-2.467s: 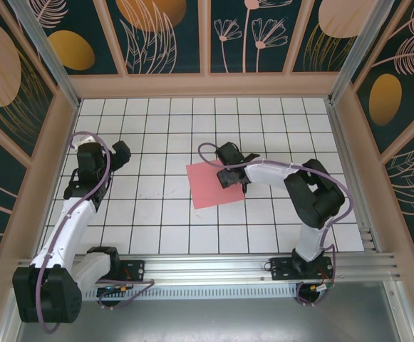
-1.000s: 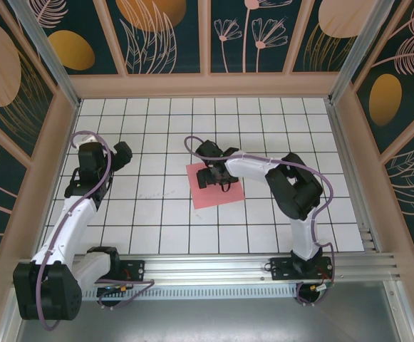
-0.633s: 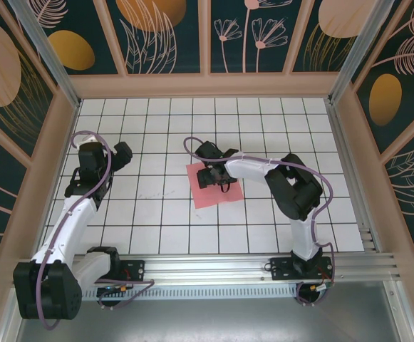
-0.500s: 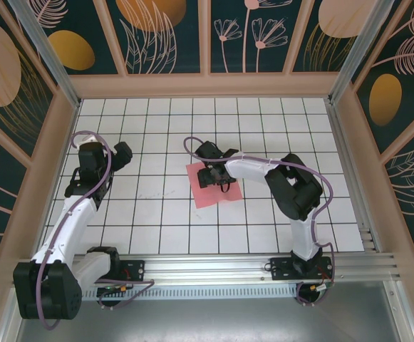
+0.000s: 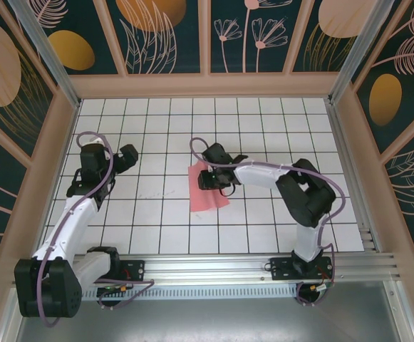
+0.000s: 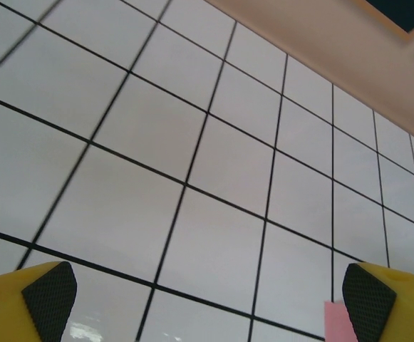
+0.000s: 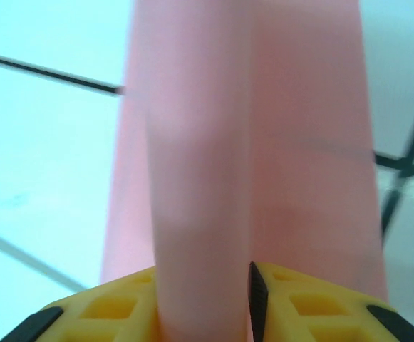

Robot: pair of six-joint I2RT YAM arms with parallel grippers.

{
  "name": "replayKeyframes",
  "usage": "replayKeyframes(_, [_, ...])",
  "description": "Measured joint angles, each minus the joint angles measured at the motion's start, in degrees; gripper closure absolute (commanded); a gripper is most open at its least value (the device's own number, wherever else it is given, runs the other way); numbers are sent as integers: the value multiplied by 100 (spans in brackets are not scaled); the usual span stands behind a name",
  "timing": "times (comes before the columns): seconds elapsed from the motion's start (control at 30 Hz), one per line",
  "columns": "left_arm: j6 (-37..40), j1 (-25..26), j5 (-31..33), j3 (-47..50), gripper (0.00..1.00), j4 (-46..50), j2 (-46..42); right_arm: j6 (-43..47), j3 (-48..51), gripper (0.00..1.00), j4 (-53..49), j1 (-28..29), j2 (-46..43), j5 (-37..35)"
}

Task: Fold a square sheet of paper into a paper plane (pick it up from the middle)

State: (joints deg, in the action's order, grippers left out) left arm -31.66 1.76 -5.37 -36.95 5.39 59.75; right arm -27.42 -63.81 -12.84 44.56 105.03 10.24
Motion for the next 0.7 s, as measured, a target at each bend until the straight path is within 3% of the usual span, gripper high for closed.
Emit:
replayKeyframes(0.2, [-479,66,-997,597,9,-682,24,-448,597,67,1239,-166,-664,1088])
replayKeyframes(0.33, [-876,542,-1375,896,10,-1182,186,-673,841,66,1862,-393,-717,1663])
replayKeyframes(0.7, [-1624,1622,-1676,1119,26,-2542,1261,-852,1113,65,2339,-737,-411,2420])
